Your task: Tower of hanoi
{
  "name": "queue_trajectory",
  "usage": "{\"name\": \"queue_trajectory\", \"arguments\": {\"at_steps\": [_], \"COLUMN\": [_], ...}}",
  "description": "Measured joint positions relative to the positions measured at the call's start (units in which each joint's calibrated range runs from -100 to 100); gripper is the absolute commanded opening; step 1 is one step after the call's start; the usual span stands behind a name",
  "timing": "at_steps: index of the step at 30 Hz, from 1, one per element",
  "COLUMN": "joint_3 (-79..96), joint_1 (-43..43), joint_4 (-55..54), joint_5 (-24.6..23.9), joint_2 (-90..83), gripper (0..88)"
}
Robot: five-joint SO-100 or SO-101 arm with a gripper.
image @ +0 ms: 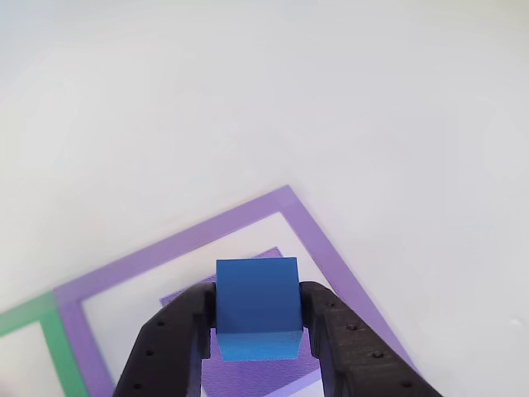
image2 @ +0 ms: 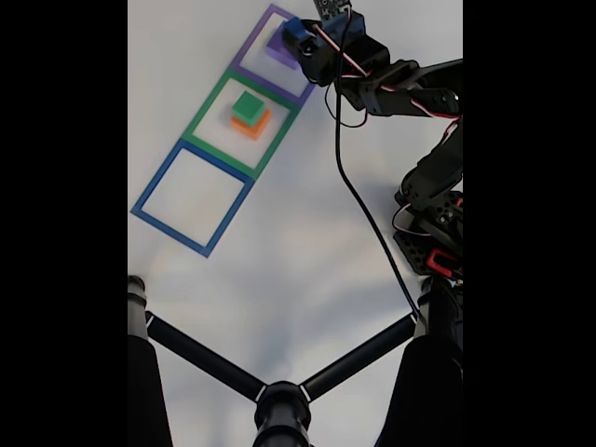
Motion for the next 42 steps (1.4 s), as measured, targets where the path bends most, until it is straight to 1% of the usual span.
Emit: {"name": "queue_trajectory", "arguments": {"at_steps": [3,5,10,11,17,19,21,22,24,25,27,31,34,35,36,41,42], "joint_3": [-2.1,-4.6,-15.9,-18.7,-42.6,-51.2,-57.9,-60.6,-63.7,-64.3,-64.9,-64.8,-62.0,-60.4,-58.5,-45.4,-41.9], "joint_1": [-1.7,-2.8,-4.8,-5.7,-11.7,-13.6,-15.9,-17.2,-19.4,-20.3,-21.9,-26.0,-27.1,-27.3,-27.7,-28.6,-28.6], "joint_4": [10.7,19.8,48.9,55.0,92.2,102.2,109.8,112.7,115.2,116.1,116.7,116.7,116.7,116.6,115.8,104.6,101.1], "joint_5": [0.0,0.0,-0.6,0.2,0.2,-0.2,-1.8,-1.8,-2.7,-4.7,-6.5,-7.0,-6.1,-6.7,-5.9,-0.2,-0.2], "joint_2": [-7.8,-13.4,-26.3,-28.2,-31.7,-31.7,-31.9,-32.1,-33.0,-33.5,-34.1,-35.0,-36.0,-36.3,-36.5,-38.2,-38.7], "gripper": [3.3,3.2,3.1,3.0,2.8,2.8,2.6,2.6,2.6,2.6,2.6,3.1,3.4,3.4,3.4,3.3,3.2]}}
